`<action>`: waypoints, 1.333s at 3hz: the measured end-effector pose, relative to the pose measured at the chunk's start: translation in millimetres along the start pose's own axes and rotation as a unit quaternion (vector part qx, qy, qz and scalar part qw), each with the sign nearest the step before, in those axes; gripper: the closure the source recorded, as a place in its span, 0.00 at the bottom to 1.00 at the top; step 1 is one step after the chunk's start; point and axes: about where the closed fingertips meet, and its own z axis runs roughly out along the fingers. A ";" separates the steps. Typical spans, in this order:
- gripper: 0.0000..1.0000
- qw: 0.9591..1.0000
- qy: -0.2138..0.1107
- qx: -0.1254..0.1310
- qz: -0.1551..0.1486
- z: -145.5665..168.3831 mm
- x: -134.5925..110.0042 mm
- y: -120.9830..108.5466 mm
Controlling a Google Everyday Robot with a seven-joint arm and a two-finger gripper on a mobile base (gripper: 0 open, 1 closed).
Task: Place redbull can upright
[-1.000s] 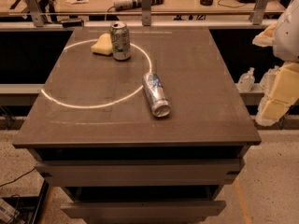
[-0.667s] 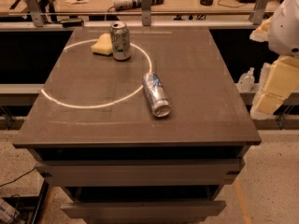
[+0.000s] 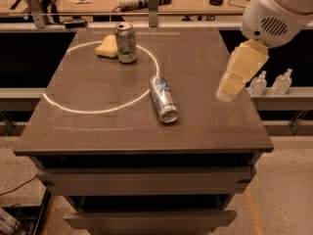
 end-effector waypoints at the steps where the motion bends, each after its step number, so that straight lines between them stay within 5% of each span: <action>1: 0.00 0.999 0.020 0.014 0.048 22.9 -29.7 -4.0; 2: 0.00 0.993 0.063 0.027 0.091 45.5 -49.2 -6.7; 3: 0.00 0.989 0.059 0.035 0.133 43.5 -52.5 -7.5; 4: 0.00 0.989 0.058 0.035 0.134 42.9 -52.2 -7.5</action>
Offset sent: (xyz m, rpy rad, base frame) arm 0.0575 0.0722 -0.0483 -0.0870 0.1177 -0.5417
